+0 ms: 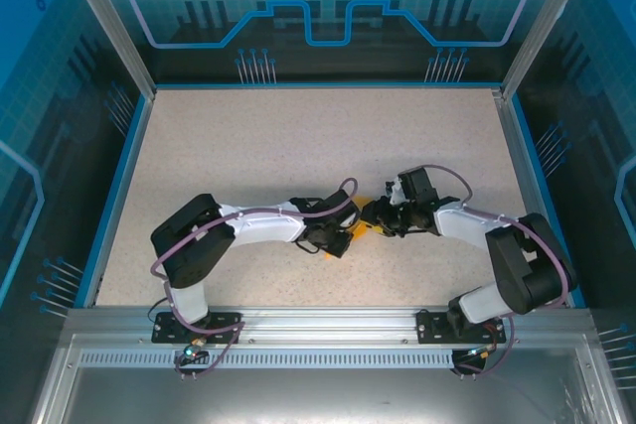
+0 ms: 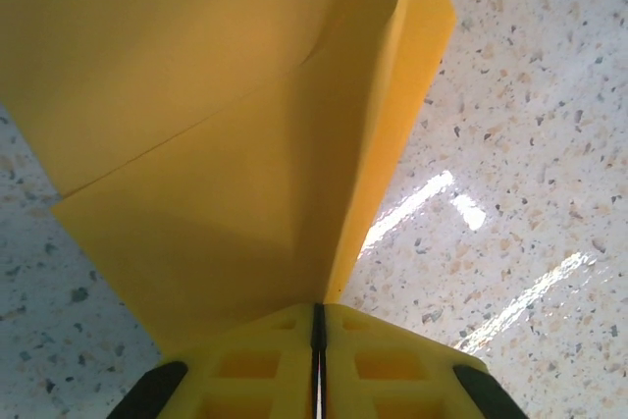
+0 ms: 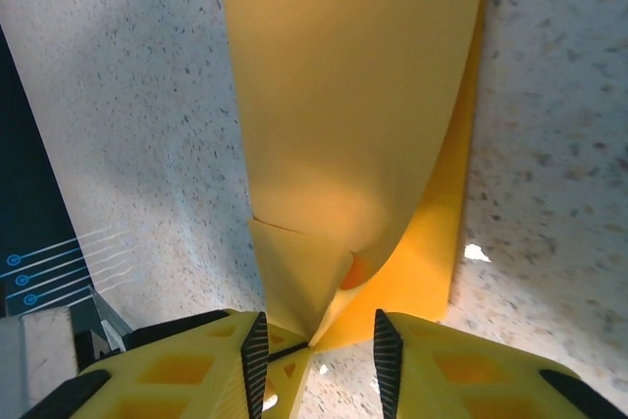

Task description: Fold a paper plane with a square sheet of paper (pick it up from the middle)

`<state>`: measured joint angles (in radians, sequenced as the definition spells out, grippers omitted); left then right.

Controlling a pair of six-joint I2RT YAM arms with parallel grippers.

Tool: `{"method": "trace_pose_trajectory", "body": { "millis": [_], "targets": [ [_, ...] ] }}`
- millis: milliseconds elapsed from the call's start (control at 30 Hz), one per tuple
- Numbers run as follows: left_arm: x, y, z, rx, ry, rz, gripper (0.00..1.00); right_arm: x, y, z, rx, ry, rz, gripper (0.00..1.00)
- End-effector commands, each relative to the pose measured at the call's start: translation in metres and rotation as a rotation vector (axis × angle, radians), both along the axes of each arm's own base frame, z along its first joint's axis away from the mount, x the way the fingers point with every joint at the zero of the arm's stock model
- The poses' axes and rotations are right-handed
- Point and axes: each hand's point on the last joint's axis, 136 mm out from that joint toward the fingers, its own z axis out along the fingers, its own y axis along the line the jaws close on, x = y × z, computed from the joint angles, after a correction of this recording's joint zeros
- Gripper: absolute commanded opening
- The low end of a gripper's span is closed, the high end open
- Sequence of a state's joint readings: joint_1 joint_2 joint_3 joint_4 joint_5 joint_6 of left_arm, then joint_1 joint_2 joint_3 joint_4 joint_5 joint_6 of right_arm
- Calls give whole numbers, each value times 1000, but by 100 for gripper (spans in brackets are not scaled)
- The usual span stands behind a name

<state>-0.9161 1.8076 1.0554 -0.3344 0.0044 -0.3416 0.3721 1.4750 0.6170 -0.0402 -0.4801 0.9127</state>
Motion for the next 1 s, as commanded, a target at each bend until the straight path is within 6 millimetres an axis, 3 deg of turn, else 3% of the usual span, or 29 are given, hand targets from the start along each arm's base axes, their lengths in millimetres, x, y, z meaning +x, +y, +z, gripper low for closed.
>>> {"method": "trace_pose_trajectory", "body": {
  "millis": [0, 733, 967],
  "targets": [
    [0, -3, 13, -83, 12, 22, 10, 7, 12, 8, 20, -18, 17, 37],
    [2, 1, 15, -168, 55, 49, 10, 7, 27, 0, -31, 10, 60, 39],
    [1, -1, 14, -170, 62, 41, 11, 4, 29, -8, -64, 29, 67, 32]
  ]
}}
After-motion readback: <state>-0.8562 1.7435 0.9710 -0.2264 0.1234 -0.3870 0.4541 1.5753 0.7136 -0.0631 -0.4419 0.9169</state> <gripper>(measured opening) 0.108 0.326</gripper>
